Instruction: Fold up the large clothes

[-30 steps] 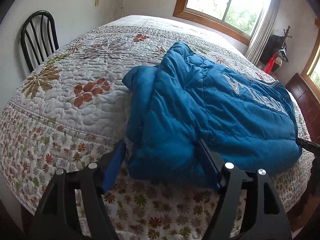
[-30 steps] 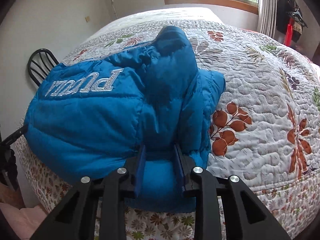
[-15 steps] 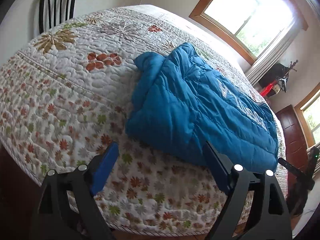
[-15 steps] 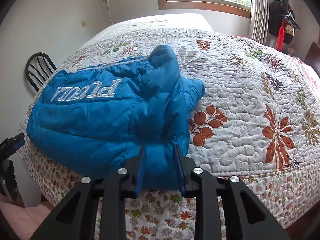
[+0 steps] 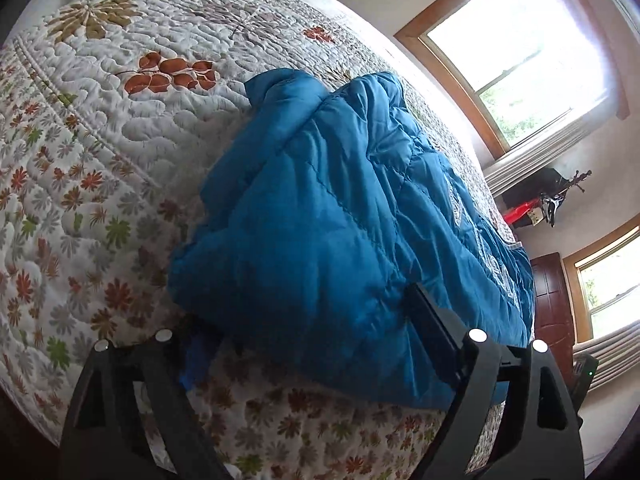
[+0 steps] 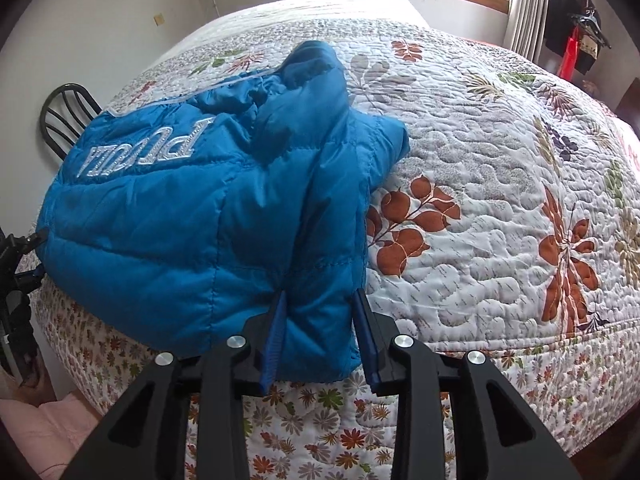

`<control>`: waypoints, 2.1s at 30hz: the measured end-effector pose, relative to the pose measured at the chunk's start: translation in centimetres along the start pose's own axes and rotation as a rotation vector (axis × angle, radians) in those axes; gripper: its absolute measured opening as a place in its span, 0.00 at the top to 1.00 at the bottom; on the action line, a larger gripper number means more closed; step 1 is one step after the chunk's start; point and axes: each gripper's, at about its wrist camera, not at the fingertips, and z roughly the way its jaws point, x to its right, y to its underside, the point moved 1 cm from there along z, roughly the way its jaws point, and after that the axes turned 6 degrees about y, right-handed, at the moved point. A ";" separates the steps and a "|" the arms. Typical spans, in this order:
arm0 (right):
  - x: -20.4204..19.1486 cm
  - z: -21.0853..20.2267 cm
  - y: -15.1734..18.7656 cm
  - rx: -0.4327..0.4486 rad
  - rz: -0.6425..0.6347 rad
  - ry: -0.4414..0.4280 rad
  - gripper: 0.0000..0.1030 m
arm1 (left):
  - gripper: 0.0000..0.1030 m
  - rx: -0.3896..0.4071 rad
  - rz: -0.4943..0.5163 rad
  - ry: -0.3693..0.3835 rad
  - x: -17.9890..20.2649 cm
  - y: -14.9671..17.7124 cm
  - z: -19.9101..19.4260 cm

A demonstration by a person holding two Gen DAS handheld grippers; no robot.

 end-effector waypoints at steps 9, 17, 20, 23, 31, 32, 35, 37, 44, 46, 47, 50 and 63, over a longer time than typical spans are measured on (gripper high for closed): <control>-0.1 1.2 -0.3 -0.037 -0.018 -0.007 0.65 | 0.61 0.051 -0.035 0.083 -1.1 0.2 -0.2; 0.1 2.1 -0.3 -0.038 -0.016 -0.026 0.63 | 0.62 0.053 0.043 0.052 -0.6 0.6 0.7; 0.2 2.0 -0.3 -0.033 -0.005 -0.034 0.62 | 0.62 0.054 0.038 0.073 -0.9 0.4 0.7; 0.4 1.5 -0.3 -0.020 0.007 -0.024 0.60 | 0.65 0.054 0.057 0.067 -0.6 -0.1 0.2; 0.7 -0.4 0.3 0.003 -0.004 -0.005 0.60 | 0.69 0.098 0.130 0.020 1.0 0.1 -0.6; 0.6 -0.2 0.3 -0.002 -0.017 0.004 0.60 | 0.69 0.105 0.142 0.013 1.1 0.2 -0.7; 0.3 0.7 0.1 -0.017 -0.028 0.001 0.60 | 0.69 0.111 0.153 0.002 1.1 0.2 -0.5; 0.3 1.4 0.0 -0.025 -0.030 -0.020 0.59 | 0.69 0.104 0.145 0.004 0.9 0.1 -0.1; 1.1 2.1 0.3 -0.014 -0.012 -0.068 0.56 | 0.68 0.108 0.144 0.013 0.5 0.6 0.3; 1.0 2.0 0.5 -0.010 -0.012 -0.064 0.56 | 0.68 0.108 0.136 0.019 0.5 0.5 0.2; 1.0 1.9 0.4 -0.008 -0.011 -0.064 0.56 | 0.68 0.111 0.134 0.022 0.5 0.5 0.1; 1.7 1.0 0.5 0.003 0.015 -0.064 0.49 | 0.71 0.137 0.149 0.026 1.1 0.4 -0.5; 15.6 -2.4 3.0 -0.017 0.223 0.261 0.57 | 0.74 0.305 0.520 0.043 14.6 0.4 -4.2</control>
